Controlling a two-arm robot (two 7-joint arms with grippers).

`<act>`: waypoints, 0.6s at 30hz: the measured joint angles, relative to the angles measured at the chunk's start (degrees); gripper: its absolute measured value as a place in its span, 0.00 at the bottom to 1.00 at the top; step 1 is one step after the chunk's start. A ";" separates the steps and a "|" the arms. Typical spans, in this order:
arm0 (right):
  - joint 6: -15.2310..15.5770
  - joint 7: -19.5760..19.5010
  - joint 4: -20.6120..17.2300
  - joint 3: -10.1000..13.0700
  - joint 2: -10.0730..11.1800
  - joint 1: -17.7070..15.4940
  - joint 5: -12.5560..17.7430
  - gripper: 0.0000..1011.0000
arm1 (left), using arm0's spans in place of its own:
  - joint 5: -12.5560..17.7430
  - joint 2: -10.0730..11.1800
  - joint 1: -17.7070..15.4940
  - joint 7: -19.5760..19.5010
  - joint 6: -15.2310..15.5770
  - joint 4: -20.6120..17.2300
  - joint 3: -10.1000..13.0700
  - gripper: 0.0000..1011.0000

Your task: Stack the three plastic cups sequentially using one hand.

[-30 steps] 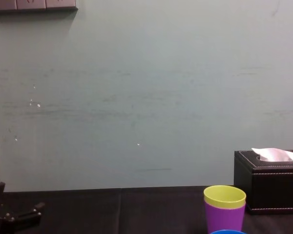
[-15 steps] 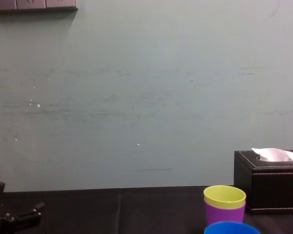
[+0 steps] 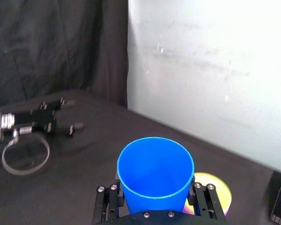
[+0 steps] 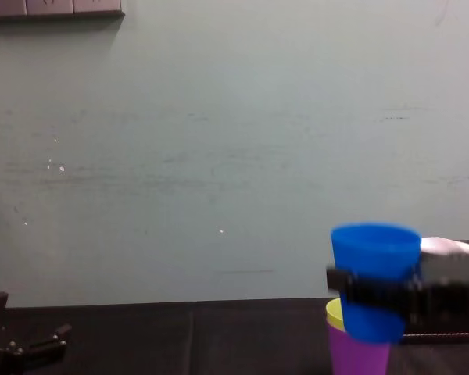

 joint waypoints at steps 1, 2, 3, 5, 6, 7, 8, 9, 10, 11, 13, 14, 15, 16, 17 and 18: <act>0.48 0.00 -0.09 0.18 -0.04 1.22 0.58 0.72 | 0.00 0.00 0.00 0.00 0.00 0.00 0.00 1.00; 0.66 -0.02 -0.09 0.24 -0.08 1.70 0.83 0.72 | 0.00 0.00 0.00 0.00 0.00 0.00 0.00 1.00; 0.86 -0.03 -0.03 0.35 -0.17 2.42 1.14 0.72 | 0.00 0.00 0.00 0.00 0.00 0.00 0.00 1.00; 1.44 -0.15 0.67 0.59 -0.56 4.36 1.98 0.72 | 0.00 0.00 0.00 0.00 0.00 0.00 0.00 1.00; 1.60 -0.32 0.98 0.64 -0.72 5.01 2.22 0.72 | 0.00 0.00 0.00 0.00 0.00 0.00 0.00 1.00; 1.77 -0.45 1.37 0.65 -0.89 5.72 2.45 0.72 | 0.00 0.00 0.00 0.00 0.00 0.00 0.00 1.00; 1.95 -0.59 1.81 0.65 -1.06 6.29 2.66 0.72 | 0.00 0.00 0.00 0.00 0.00 0.00 0.00 1.00; 2.29 -0.88 2.91 0.58 -1.39 7.53 3.01 0.72 | 0.00 0.00 0.00 0.00 0.00 0.00 0.00 1.00; 2.37 -0.95 3.49 0.49 -1.53 8.15 3.13 0.72 | 0.00 0.00 0.00 0.00 0.00 0.00 0.00 1.00; 2.39 -1.01 4.07 0.39 -1.65 8.66 3.21 0.72 | 0.00 0.00 0.00 0.00 0.00 0.00 0.00 1.00; 2.19 -1.16 6.57 -0.19 -2.09 10.61 3.44 0.72 | 0.00 0.00 0.00 0.00 0.00 0.00 0.00 1.00; 2.19 -1.16 6.57 -0.19 -2.09 10.61 3.44 0.72 | 0.00 0.00 0.00 0.00 0.00 0.00 0.00 1.00; 1.97 -1.22 7.63 -0.47 -2.24 11.31 3.44 0.72 | 0.00 0.00 0.00 0.00 0.00 0.00 0.00 1.00; 1.86 -1.25 8.19 -0.61 -2.35 11.69 3.44 0.72 | 0.00 0.00 0.00 0.00 0.00 0.00 0.00 1.00; 1.76 -1.29 8.86 -0.75 -2.45 12.07 3.43 0.72 | 0.00 0.00 0.00 0.00 0.00 0.00 0.00 1.00; 1.52 -1.35 9.97 -1.01 -2.67 12.72 3.41 0.72 | 0.00 0.00 0.00 0.00 -0.01 0.00 0.00 1.00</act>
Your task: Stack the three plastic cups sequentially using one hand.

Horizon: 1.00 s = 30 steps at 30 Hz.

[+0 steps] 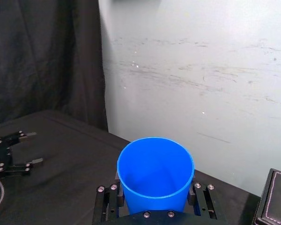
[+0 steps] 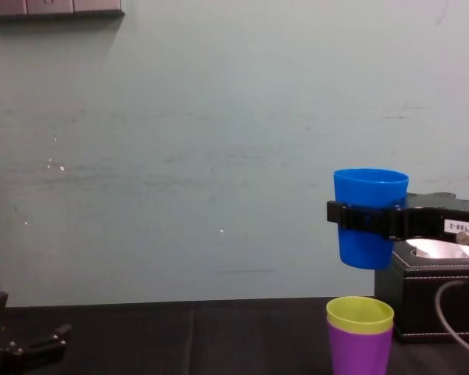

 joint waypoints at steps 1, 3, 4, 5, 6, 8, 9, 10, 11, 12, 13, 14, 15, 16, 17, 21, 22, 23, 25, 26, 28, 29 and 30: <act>-0.16 -0.01 0.49 -0.10 -0.12 0.31 0.00 0.72 | 0.00 0.00 0.00 0.00 0.01 0.00 0.00 1.00; -0.83 0.00 2.15 -0.37 -0.43 1.03 -0.05 0.72 | 0.00 0.00 0.00 0.00 0.00 0.00 0.00 1.00; -1.18 0.03 2.61 -0.46 -0.55 1.25 -0.07 0.72 | 0.00 0.00 0.00 0.00 0.00 0.00 0.00 1.00; -1.50 0.04 3.12 -0.55 -0.65 1.49 -0.08 0.72 | 0.00 0.00 0.00 0.00 0.01 0.00 0.00 1.00; -2.06 0.18 4.02 -0.70 -0.83 1.87 -0.09 0.72 | 0.00 0.00 0.00 0.00 0.00 0.00 0.00 1.00; -2.48 0.34 4.70 -0.87 -1.00 2.14 -0.11 0.72 | 0.00 0.00 0.00 0.00 0.00 0.00 0.00 1.00; -2.85 0.44 5.46 -1.08 -1.14 2.37 -0.19 0.72 | 0.00 0.00 0.00 0.00 0.00 0.00 0.00 1.00; -2.99 0.47 5.84 -1.20 -1.22 2.47 -0.24 0.72 | 0.00 0.00 0.00 0.00 0.00 0.00 0.00 1.00; -3.13 0.50 6.16 -1.32 -1.27 2.57 -0.30 0.72 | 0.00 0.00 0.00 0.00 0.01 0.00 0.00 1.00; -3.35 0.61 6.66 -1.52 -1.37 2.69 -0.37 0.72 | 0.00 0.00 0.00 0.00 0.01 0.00 0.00 1.00; -3.43 0.67 6.88 -1.62 -1.41 2.72 -0.40 0.72 | 0.00 0.00 0.00 0.00 0.01 0.00 0.00 1.00; -3.54 0.71 7.19 -1.76 -1.46 2.72 -0.47 0.72 | 0.00 0.00 0.00 0.00 0.00 0.00 0.00 1.00; -3.60 0.71 7.33 -1.80 -1.48 2.72 -0.53 0.72 | 0.00 0.00 0.00 0.00 0.00 0.00 0.00 1.00; -3.65 0.71 7.50 -1.84 -1.50 2.72 -0.59 0.72 | 0.00 0.00 0.00 0.00 0.00 0.00 0.00 1.00; -3.70 0.72 7.64 -1.88 -1.51 2.71 -0.62 0.72 | 0.00 0.00 0.00 0.00 0.00 0.00 0.00 1.00; -3.96 0.76 8.27 -2.03 -1.52 2.58 -0.82 0.72 | 0.00 0.00 0.00 0.00 0.00 0.00 0.00 1.00; -3.96 0.76 8.27 -2.03 -1.52 2.58 -0.82 0.72 | 0.00 0.00 0.00 0.00 0.00 0.00 0.00 1.00; -4.03 0.76 8.41 -2.07 -1.52 2.55 -0.90 0.72 | 0.00 0.00 0.00 0.00 0.01 0.00 0.00 1.00; -4.08 0.79 8.57 -2.13 -1.50 2.53 -1.07 0.72 | 0.00 0.00 0.00 0.00 0.01 0.00 0.00 1.00; -4.12 0.81 8.64 -2.15 -1.49 2.54 -1.13 0.72 | 0.00 0.00 0.00 0.00 0.00 0.00 0.00 1.00; -4.26 0.86 8.83 -2.18 -1.50 2.58 -1.22 0.72 | 0.00 0.00 0.00 0.00 0.01 0.00 0.00 1.00; -4.26 0.86 8.83 -2.18 -1.50 2.58 -1.22 0.72 | 0.00 0.00 0.00 0.00 0.01 0.00 0.00 1.00; -4.32 0.89 8.97 -2.19 -1.54 2.60 -1.24 0.72 | 0.00 0.00 0.00 0.00 0.00 0.00 0.00 1.00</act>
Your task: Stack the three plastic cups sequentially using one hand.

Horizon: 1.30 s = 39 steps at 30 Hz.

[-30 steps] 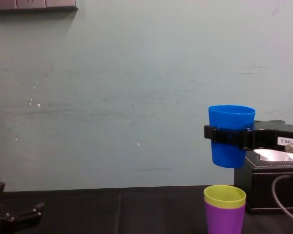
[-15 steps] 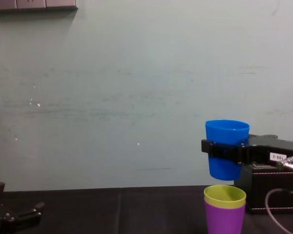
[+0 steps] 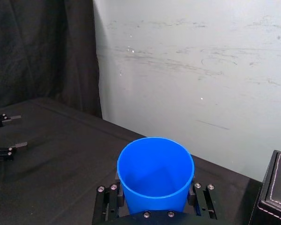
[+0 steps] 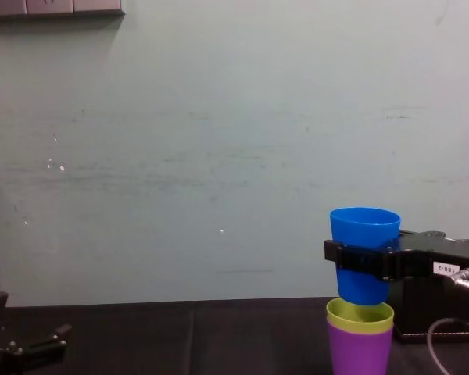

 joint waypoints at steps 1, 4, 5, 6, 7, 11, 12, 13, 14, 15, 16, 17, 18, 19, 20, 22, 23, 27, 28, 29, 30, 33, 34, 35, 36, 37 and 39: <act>-0.03 0.02 0.12 -0.01 -0.04 0.01 -0.02 0.72 | 0.00 0.00 0.00 0.00 0.00 0.00 0.00 1.00; -0.06 0.05 0.41 -0.05 -0.13 0.02 -0.06 0.72 | 0.00 0.00 0.00 0.00 0.00 0.00 0.00 1.00; -0.08 0.10 0.66 -0.09 -0.18 0.06 -0.09 0.72 | 0.00 0.00 0.00 0.00 0.00 0.00 0.00 1.00; -0.10 0.14 0.79 -0.11 -0.22 0.08 -0.11 0.72 | 0.00 0.00 0.00 0.00 0.00 0.00 0.00 1.00; -0.17 0.19 1.12 -0.19 -0.28 0.10 -0.25 0.72 | 0.00 0.00 0.00 0.00 0.00 0.00 0.00 1.00; -0.33 0.20 1.78 -0.29 -0.38 0.16 -0.51 0.72 | 0.00 0.00 0.00 0.00 0.00 0.00 0.00 1.00; -0.36 0.20 1.91 -0.31 -0.42 0.18 -0.55 0.72 | 0.00 0.00 0.00 0.00 0.00 0.00 0.00 1.00; -0.39 0.21 2.02 -0.33 -0.45 0.21 -0.60 0.72 | 0.00 0.00 0.00 0.00 0.00 0.00 0.00 1.00; -0.41 0.21 2.14 -0.34 -0.48 0.24 -0.67 0.72 | 0.00 0.00 0.00 0.00 0.00 0.00 0.00 1.00; -0.44 0.21 2.36 -0.36 -0.54 0.29 -0.78 0.72 | 0.00 0.00 0.00 0.00 0.00 0.00 0.00 1.00; -0.50 0.23 2.56 -0.38 -0.61 0.32 -0.85 0.72 | 0.00 0.00 0.00 0.00 0.00 0.00 0.00 1.00; -0.51 0.24 2.63 -0.39 -0.63 0.33 -0.88 0.72 | 0.00 0.00 0.00 0.00 0.00 0.00 0.00 1.00; -0.51 0.24 2.63 -0.39 -0.63 0.33 -0.88 0.72 | 0.00 0.00 0.00 0.00 0.00 0.00 0.00 1.00; -0.51 0.26 2.75 -0.41 -0.69 0.32 -0.91 0.72 | 0.00 0.00 0.00 0.00 0.00 0.00 0.00 1.00; -0.51 0.28 2.81 -0.42 -0.72 0.33 -0.91 0.72 | 0.00 0.00 0.00 0.00 0.00 0.00 0.00 1.00; -0.51 0.35 3.18 -0.50 -0.86 0.32 -0.94 0.72 | 0.00 0.00 0.00 0.00 0.00 0.00 0.00 1.00; -0.51 0.39 3.33 -0.53 -0.90 0.33 -0.95 0.72 | 0.00 0.00 0.00 0.00 0.00 0.00 0.00 1.00; -0.51 0.56 3.94 -0.63 -1.07 0.40 -0.98 0.72 | 0.00 0.00 0.00 0.00 0.00 0.00 0.00 1.00; -0.51 0.64 4.05 -0.65 -1.10 0.41 -0.99 0.72 | 0.00 0.00 0.00 0.00 0.00 0.00 0.00 1.00; -0.54 0.74 4.18 -0.68 -1.13 0.41 -1.03 0.72 | 0.00 0.00 0.00 0.00 0.00 0.00 0.00 1.00; -0.59 0.75 4.23 -0.68 -1.15 0.42 -1.05 0.72 | 0.00 0.00 0.00 0.00 0.00 0.00 0.00 1.00; -0.95 0.75 4.38 -0.64 -1.31 0.33 -1.07 0.72 | 0.00 0.00 0.00 0.00 0.00 0.00 0.00 1.00; -0.95 0.75 4.38 -0.64 -1.31 0.33 -1.07 0.72 | 0.00 0.00 0.00 0.00 0.00 0.00 0.00 1.00; -0.95 0.75 4.38 -0.63 -1.31 0.33 -1.07 0.72 | 0.00 0.00 0.00 0.00 0.00 0.00 0.00 1.00; -0.95 0.75 4.38 -0.62 -1.31 0.33 -1.07 0.72 | 0.00 0.00 0.00 0.00 0.00 0.00 0.00 1.00; -0.95 0.75 4.38 -0.62 -1.31 0.32 -1.07 0.72 | 0.00 0.00 0.00 0.00 0.00 0.00 0.00 1.00; -0.94 0.74 4.38 -0.61 -1.30 0.31 -1.08 0.72 | 0.00 0.00 0.00 0.00 0.00 0.00 0.00 1.00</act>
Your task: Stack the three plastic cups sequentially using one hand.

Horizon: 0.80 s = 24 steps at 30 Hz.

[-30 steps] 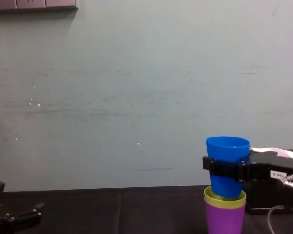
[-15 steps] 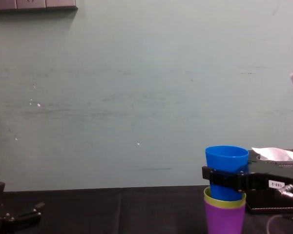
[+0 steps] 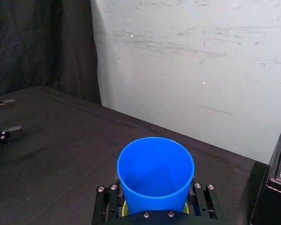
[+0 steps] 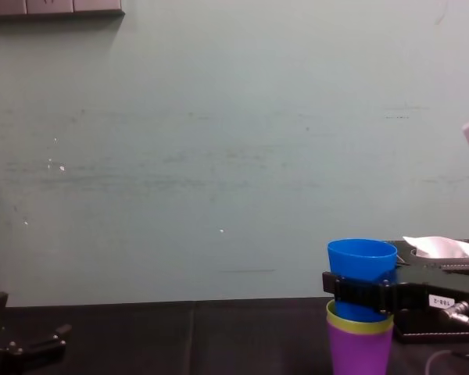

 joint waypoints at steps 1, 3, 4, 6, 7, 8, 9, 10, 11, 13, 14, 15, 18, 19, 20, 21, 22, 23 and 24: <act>0.00 0.00 0.00 0.01 0.00 0.00 0.00 0.72 | 0.00 0.00 0.00 0.00 0.00 0.00 0.00 1.00; 0.02 0.00 0.00 0.01 0.01 -0.01 0.01 0.75 | 0.00 0.00 0.00 0.00 0.00 0.00 0.00 1.00; 0.03 -0.01 0.00 0.01 0.01 -0.02 0.02 0.79 | 0.00 0.00 0.00 0.00 0.00 0.00 0.00 1.00; 0.05 -0.01 0.00 0.01 0.02 -0.02 0.02 0.83 | 0.00 0.00 0.00 0.00 0.00 0.00 0.00 1.00; 0.06 -0.01 0.00 0.01 0.03 -0.02 0.02 0.86 | 0.00 0.00 0.00 0.00 0.00 0.00 0.00 1.00; 0.06 -0.01 0.00 0.01 0.03 -0.02 0.03 0.89 | 0.00 0.00 0.00 0.00 0.00 0.00 0.00 1.00; 0.07 -0.01 0.00 0.01 0.04 -0.02 0.03 0.91 | 0.00 0.00 0.00 0.00 0.00 0.00 0.00 1.00; 0.07 -0.01 0.00 0.01 0.04 -0.02 0.04 0.92 | 0.00 0.00 0.00 0.00 -0.01 0.00 0.00 1.00; 0.07 -0.01 0.00 0.01 0.04 -0.02 0.04 0.95 | 0.00 0.00 0.00 0.00 0.00 0.00 0.00 1.00; 0.08 -0.01 -0.01 0.01 0.05 -0.03 0.04 0.99 | 0.00 0.00 0.00 0.00 0.00 0.00 0.00 1.00; 0.09 -0.01 -0.01 0.01 0.06 -0.03 0.04 0.99 | 0.00 0.00 0.00 0.00 0.00 0.00 0.00 1.00; 0.10 -0.01 -0.01 0.01 0.06 -0.02 0.04 0.99 | 0.00 0.00 0.00 0.00 0.00 0.00 0.00 1.00; 0.11 -0.01 -0.02 0.01 0.07 -0.02 0.04 0.99 | 0.00 0.00 0.00 0.00 0.00 0.00 0.00 1.00; 0.08 -0.02 -0.19 0.08 0.12 -0.15 0.07 0.99 | 0.00 0.00 0.00 0.00 0.00 0.00 0.00 1.00; -0.15 -0.03 -0.68 0.39 0.26 -0.57 0.19 0.99 | 0.00 0.00 0.00 0.00 0.00 0.00 0.00 1.00; -0.28 -0.10 -1.03 0.64 0.34 -0.84 0.29 0.99 | 0.00 0.00 0.00 0.00 0.00 0.00 0.00 1.00; -0.42 -0.21 -1.35 0.89 0.42 -1.10 0.44 0.99 | 0.00 0.00 0.00 0.00 0.00 0.00 0.00 1.00; -0.55 -0.28 -1.69 1.17 0.50 -1.39 0.59 0.99 | 0.00 0.00 0.00 0.00 0.00 0.00 0.00 1.00; -0.75 -0.55 -2.37 1.74 0.69 -2.04 0.94 0.99 | 0.00 0.00 0.00 0.00 0.00 0.00 0.00 1.00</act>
